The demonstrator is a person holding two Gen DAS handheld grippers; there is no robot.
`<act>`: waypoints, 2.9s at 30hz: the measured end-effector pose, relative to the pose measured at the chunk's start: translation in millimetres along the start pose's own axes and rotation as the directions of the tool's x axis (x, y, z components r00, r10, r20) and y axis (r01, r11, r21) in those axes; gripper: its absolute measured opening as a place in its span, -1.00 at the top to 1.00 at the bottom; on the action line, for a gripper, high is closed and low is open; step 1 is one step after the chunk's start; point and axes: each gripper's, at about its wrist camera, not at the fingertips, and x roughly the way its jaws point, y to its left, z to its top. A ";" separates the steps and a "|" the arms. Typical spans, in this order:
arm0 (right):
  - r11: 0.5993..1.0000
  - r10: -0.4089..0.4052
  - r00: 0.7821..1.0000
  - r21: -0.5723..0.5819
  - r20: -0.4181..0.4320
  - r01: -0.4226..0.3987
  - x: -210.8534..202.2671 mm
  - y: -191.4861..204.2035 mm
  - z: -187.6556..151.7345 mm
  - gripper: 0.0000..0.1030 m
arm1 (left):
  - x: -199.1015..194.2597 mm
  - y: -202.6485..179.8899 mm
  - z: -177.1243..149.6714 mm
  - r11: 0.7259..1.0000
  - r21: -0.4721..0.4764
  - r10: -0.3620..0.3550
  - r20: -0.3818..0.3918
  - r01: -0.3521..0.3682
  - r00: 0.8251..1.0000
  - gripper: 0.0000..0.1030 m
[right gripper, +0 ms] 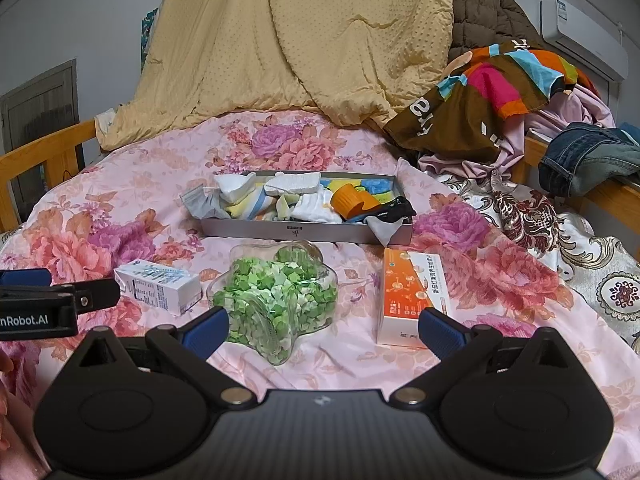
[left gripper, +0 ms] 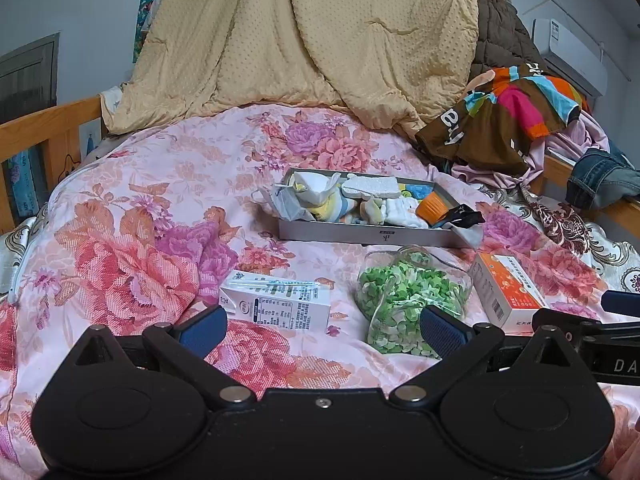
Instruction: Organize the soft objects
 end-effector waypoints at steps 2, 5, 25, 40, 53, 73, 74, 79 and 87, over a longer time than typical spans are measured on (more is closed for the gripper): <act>1.000 0.001 1.000 -0.001 0.000 -0.001 -0.1 0.0 0.4 -0.99 | 0.1 0.1 0.0 1.000 0.000 0.000 -0.001 0.000 1.000 -0.98; 1.000 0.000 1.000 -0.002 -0.003 0.000 0.1 0.1 0.2 -0.99 | 0.5 -0.4 -0.8 1.000 0.002 0.002 -0.007 -0.002 1.000 -0.98; 1.000 -0.011 0.999 -0.021 -0.047 0.010 5.8 1.8 -2.5 -0.99 | 8.2 -0.3 -4.4 1.000 0.011 0.027 -0.071 -0.027 0.997 -0.98; 1.000 -0.017 0.998 -0.023 -0.060 0.015 7.5 2.2 -2.5 -0.99 | 10.2 -0.7 -5.2 0.999 0.012 0.037 -0.088 -0.036 0.995 -0.98; 0.999 -0.028 0.997 -0.017 -0.068 0.027 8.3 -0.2 -3.9 -0.99 | 10.0 -0.6 -4.8 0.999 0.012 0.037 -0.088 -0.036 0.995 -0.98; 0.999 -0.037 0.996 -0.014 -0.077 0.036 9.3 1.8 -2.8 -0.99 | 10.0 -0.7 -4.7 0.999 0.013 0.037 -0.089 -0.036 0.995 -0.98; 0.999 -0.037 0.996 -0.014 -0.077 0.036 9.3 1.8 -2.8 -0.99 | 10.0 -0.7 -4.6 0.999 0.013 0.037 -0.089 -0.036 0.995 -0.98; 0.999 -0.037 0.996 -0.015 -0.077 0.035 9.3 1.7 -2.8 -0.99 | 10.0 -0.6 -4.7 0.999 0.013 0.037 -0.089 -0.036 0.995 -0.98; 0.999 -0.037 0.996 -0.014 -0.077 0.036 9.4 1.9 -2.5 -0.99 | 9.9 -0.5 -4.8 0.999 0.013 0.037 -0.089 -0.036 0.995 -0.98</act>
